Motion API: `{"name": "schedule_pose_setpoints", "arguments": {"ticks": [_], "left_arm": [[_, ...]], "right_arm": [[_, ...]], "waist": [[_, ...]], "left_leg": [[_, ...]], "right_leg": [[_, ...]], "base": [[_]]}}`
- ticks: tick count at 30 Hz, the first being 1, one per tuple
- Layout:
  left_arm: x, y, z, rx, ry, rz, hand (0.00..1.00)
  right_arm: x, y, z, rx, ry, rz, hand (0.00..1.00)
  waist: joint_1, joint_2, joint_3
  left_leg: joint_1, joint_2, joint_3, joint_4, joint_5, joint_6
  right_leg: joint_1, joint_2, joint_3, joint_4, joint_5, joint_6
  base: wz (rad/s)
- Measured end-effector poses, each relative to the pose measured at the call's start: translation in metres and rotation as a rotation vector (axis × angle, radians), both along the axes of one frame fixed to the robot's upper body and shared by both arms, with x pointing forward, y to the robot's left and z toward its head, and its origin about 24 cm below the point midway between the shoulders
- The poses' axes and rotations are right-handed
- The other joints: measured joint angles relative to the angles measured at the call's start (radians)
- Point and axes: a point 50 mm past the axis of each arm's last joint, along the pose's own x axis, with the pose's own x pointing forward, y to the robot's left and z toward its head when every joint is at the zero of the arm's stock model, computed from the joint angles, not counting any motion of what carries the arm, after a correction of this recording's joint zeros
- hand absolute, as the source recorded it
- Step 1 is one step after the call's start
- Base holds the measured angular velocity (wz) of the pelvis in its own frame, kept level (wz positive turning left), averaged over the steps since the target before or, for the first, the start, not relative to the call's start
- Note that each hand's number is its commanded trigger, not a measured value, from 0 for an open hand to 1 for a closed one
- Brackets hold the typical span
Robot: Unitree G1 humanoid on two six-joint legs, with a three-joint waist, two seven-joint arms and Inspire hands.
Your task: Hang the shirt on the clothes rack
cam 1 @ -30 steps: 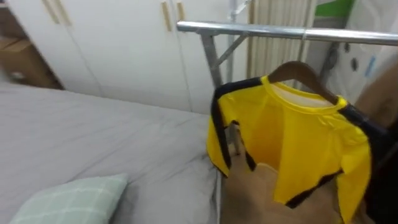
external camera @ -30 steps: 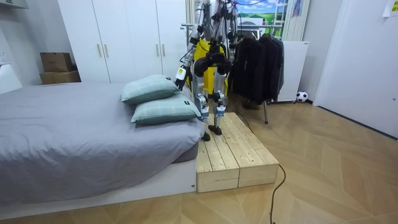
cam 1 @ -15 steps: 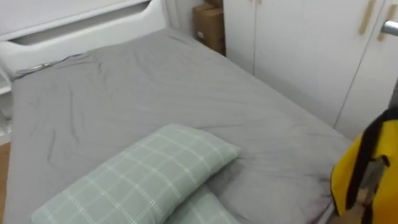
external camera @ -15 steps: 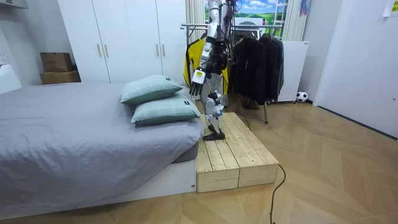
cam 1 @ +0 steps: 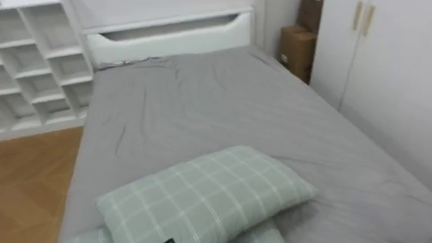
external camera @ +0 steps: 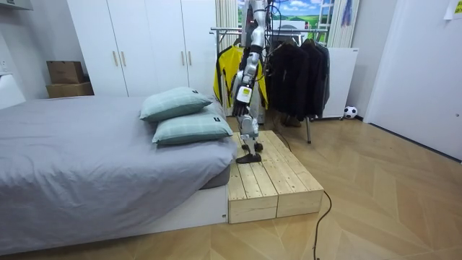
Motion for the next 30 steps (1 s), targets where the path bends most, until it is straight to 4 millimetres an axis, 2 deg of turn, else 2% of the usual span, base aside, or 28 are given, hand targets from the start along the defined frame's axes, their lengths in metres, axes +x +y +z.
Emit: {"name": "schedule_pose_setpoints", "arguments": {"ticks": [1, 2, 3, 4, 5, 7, 9, 13, 14, 19, 21, 23, 30], "left_arm": [[-0.004, 0.001, 0.000, 0.002, 0.014, 0.013, 0.00], [-0.007, 0.004, 0.001, 0.008, 0.019, 0.032, 0.00], [-0.011, 0.005, 0.000, 0.009, 0.030, 0.041, 0.00], [-0.020, 0.004, 0.000, 0.008, 0.050, 0.051, 0.00], [-0.023, 0.002, 0.000, 0.006, 0.062, 0.059, 0.00], [-0.024, 0.002, 0.000, 0.013, 0.065, 0.072, 0.00], [-0.023, 0.000, 0.000, 0.016, 0.066, 0.068, 0.00], [-0.016, -0.001, 0.000, 0.031, 0.044, 0.059, 0.00], [-0.014, -0.001, 0.000, 0.033, 0.033, 0.057, 0.00], [-0.002, 0.000, 0.000, 0.059, 0.019, 0.040, 0.00], [0.003, 0.000, 0.000, 0.061, 0.008, 0.026, 0.00], [0.003, -0.001, 0.000, 0.059, 0.008, 0.025, 0.00], [0.004, -0.001, 0.001, 0.063, -0.002, 0.022, 0.00]], "right_arm": [[0.001, 0.001, 0.000, -0.005, -0.003, 0.000, 0.00], [0.001, 0.005, -0.001, 0.000, -0.002, 0.003, 0.00], [-0.001, 0.006, -0.002, 0.002, 0.004, 0.000, 0.00], [-0.002, 0.006, -0.002, -0.006, 0.011, 0.006, 0.00], [0.001, 0.006, -0.002, -0.019, 0.008, 0.022, 0.00], [0.003, 0.006, -0.001, -0.023, 0.005, 0.030, 0.00], [0.004, 0.006, -0.001, -0.025, 0.003, 0.039, 0.00], [0.005, 0.006, -0.001, -0.039, -0.006, 0.054, 0.00], [0.005, 0.007, -0.001, -0.039, -0.007, 0.062, 0.00], [0.003, 0.007, -0.002, -0.035, -0.005, 0.061, 0.00], [0.001, 0.007, -0.002, -0.033, -0.002, 0.053, 0.00], [0.000, 0.007, -0.002, -0.030, -0.005, 0.040, 0.00], [-0.005, 0.008, -0.002, -0.018, -0.008, 0.006, 0.00]], "waist": [[-0.002, -0.001, 0.0004], [-0.003, -0.018, 0.0080], [-0.005, -0.021, 0.0090], [0.005, -0.029, 0.0026], [0.018, -0.025, 0.0036], [0.018, -0.024, 0.0043], [0.021, -0.025, 0.0029], [0.020, -0.023, 0.0050], [0.019, -0.022, 0.0081], [0.002, -0.032, 0.0130], [-0.001, -0.031, 0.0128], [-0.012, -0.028, 0.0122], [-0.018, -0.021, 0.0082]], "left_leg": [[-0.004, -0.004, -0.034, -0.006, 0.006, 0.000], [-0.005, -0.015, -0.058, -0.008, 0.008, -0.002], [-0.007, -0.015, -0.077, -0.007, 0.010, -0.001], [-0.006, -0.018, -0.085, -0.014, 0.009, -0.009], [-0.009, -0.019, -0.093, -0.015, 0.005, -0.014], [-0.010, -0.019, -0.115, -0.023, 0.005, -0.016], [-0.008, -0.019, -0.122, -0.025, 0.005, -0.016], [-0.005, -0.022, -0.136, -0.029, 0.005, -0.016], [-0.005, -0.024, -0.137, -0.031, 0.005, -0.016], [-0.008, -0.030, -0.160, -0.035, 0.005, -0.016], [-0.008, -0.030, -0.161, -0.032, 0.005, -0.016], [-0.008, -0.031, -0.162, -0.031, 0.005, -0.016], [0.004, -0.031, -0.164, -0.033, 0.005, -0.016]], "right_leg": [[-0.013, 0.031, 0.089, -0.088, 0.019, -0.003], [-0.025, 0.039, 0.160, -0.183, 0.103, 0.003], [-0.020, 0.044, 0.168, -0.178, 0.120, 0.000], [-0.001, 0.051, 0.156, -0.200, 0.125, 0.003], [0.014, 0.056, 0.142, -0.218, 0.127, -0.002], [0.030, 0.058, 0.127, -0.232, 0.123, 0.002], [0.035, 0.059, 0.132, -0.234, 0.119, 0.005], [0.044, 0.059, 0.136, -0.238, 0.117, 0.009], [0.050, 0.059, 0.136, -0.250, 0.117, 0.009], [0.061, 0.058, 0.133, -0.263, 0.117, 0.010], [0.064, 0.058, 0.133, -0.263, 0.117, 0.010], [0.064, 0.058, 0.133, -0.263, 0.117, 0.009], [0.076, 0.058, 0.133, -0.264, 0.117, 0.010]], "base": [[0.93], [0.94], [0.70], [0.39], [0.28], [0.33], [0.22], [0.10], [0.00], [0.12], [0.03], [0.00], [0.00]]}}
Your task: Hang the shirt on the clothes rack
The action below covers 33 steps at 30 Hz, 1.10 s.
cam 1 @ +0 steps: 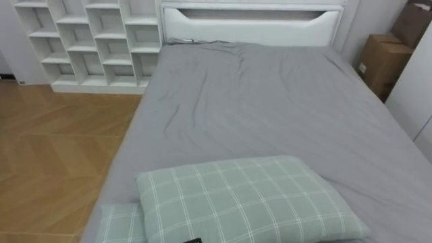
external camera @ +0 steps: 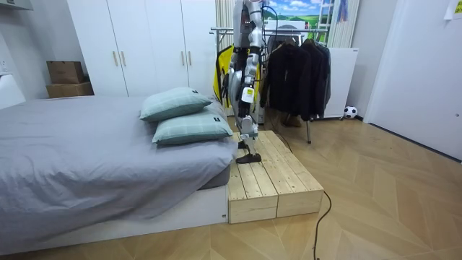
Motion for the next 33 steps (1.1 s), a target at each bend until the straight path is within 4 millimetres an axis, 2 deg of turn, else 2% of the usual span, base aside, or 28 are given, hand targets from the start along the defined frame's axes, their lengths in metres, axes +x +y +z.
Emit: {"name": "schedule_pose_setpoints", "arguments": {"ticks": [19, 24, 25, 27, 33], "left_arm": [[0.0042, -0.0011, 0.0007, 0.028, -0.022, -0.058, 0.00], [0.0048, -0.0016, 0.0007, 0.023, -0.025, -0.058, 0.00], [0.0047, -0.0015, 0.0007, 0.018, -0.027, -0.060, 0.00], [0.0048, -0.0010, 0.0008, 0.015, -0.029, -0.061, 0.00], [0.0046, -0.0009, 0.0009, 0.013, -0.030, -0.062, 0.00]], "right_arm": [[0.0022, 0.0023, 0.0004, 0.015, -0.027, 0.032, 0.00], [0.0037, 0.0029, 0.0005, 0.024, -0.033, 0.039, 0.00], [0.0036, 0.0028, 0.0005, 0.023, -0.032, 0.040, 0.00], [0.0036, 0.0029, 0.0005, 0.023, -0.032, 0.041, 0.00], [0.0036, 0.0030, 0.0005, 0.024, -0.032, 0.044, 0.00]], "waist": [[0.000, -0.002, 0.0005], [0.001, 0.000, -0.0009], [0.001, -0.008, -0.0008], [0.001, -0.006, -0.0029], [0.001, -0.008, 0.0011]], "left_leg": [[-0.002, -0.005, -0.022, -0.002, 0.000, 0.000], [-0.013, -0.005, -0.022, -0.002, 0.001, 0.000], [-0.013, -0.005, -0.022, -0.002, 0.001, 0.000], [-0.013, -0.005, -0.023, -0.002, 0.001, 0.000], [-0.012, -0.005, -0.023, 0.000, 0.001, 0.000]], "right_leg": [[0.003, -0.001, 0.000, 0.000, -0.003, 0.005], [-0.006, -0.001, -0.001, 0.000, -0.003, 0.005], [-0.006, -0.001, -0.001, 0.000, -0.003, 0.005], [-0.006, -0.001, -0.002, 0.000, -0.003, 0.005], [-0.004, -0.001, -0.001, 0.000, -0.003, 0.005]], "base": [[0.02], [0.00], [0.00], [0.00], [0.00]]}}
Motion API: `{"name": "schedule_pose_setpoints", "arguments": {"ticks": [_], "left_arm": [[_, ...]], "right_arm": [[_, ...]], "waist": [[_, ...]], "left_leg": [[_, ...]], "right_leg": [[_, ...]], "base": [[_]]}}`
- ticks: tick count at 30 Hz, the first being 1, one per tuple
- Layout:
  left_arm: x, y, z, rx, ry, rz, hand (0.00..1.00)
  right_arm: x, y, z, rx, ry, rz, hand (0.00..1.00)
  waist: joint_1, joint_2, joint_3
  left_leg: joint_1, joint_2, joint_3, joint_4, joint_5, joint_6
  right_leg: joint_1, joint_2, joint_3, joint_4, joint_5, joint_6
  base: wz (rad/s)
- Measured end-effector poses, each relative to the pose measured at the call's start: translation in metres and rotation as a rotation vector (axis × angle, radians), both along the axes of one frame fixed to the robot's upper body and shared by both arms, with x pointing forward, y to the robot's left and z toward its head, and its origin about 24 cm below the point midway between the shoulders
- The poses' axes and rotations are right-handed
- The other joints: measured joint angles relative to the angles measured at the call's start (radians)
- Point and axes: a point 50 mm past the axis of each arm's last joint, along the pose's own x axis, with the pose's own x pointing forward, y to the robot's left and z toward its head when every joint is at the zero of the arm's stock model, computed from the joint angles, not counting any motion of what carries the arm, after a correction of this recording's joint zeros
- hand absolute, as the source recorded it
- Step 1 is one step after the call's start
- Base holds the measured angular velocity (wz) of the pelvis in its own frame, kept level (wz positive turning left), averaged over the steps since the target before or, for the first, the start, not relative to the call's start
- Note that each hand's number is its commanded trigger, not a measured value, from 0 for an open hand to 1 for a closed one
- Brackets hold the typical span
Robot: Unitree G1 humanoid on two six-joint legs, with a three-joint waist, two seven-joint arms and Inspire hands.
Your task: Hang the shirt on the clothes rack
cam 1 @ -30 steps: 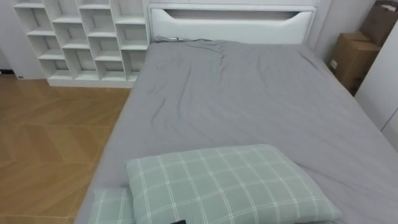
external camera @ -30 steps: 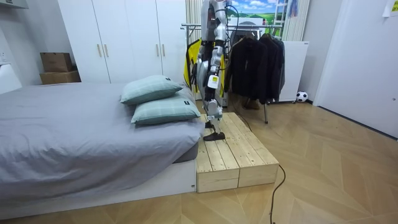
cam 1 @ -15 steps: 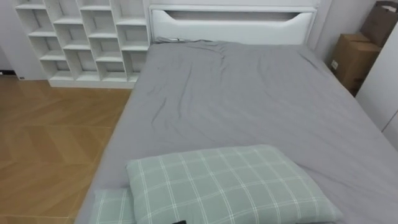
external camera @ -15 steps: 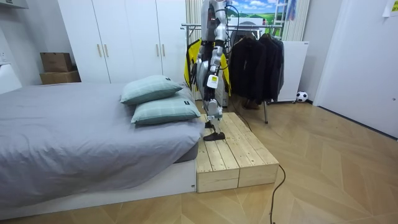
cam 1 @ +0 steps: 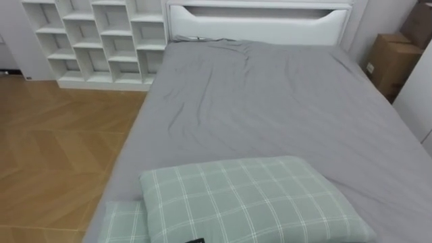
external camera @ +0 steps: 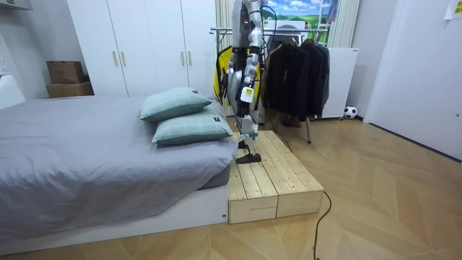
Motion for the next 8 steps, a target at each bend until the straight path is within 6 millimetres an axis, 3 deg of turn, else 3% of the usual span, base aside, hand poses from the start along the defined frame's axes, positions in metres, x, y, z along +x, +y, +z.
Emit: {"name": "schedule_pose_setpoints", "arguments": {"ticks": [8], "left_arm": [[0.0000, -0.0003, -0.0001, 0.001, 0.001, -0.001, 0.00]], "right_arm": [[-0.0006, 0.0000, 0.0000, 0.001, 0.001, -0.003, 0.00]], "waist": [[-0.002, 0.005, 0.0004]], "left_leg": [[0.001, 0.000, 0.000, 0.006, 0.000, 0.000]], "right_leg": [[0.005, 0.000, 0.001, 0.000, 0.000, 0.000]], "base": [[0.00]]}}
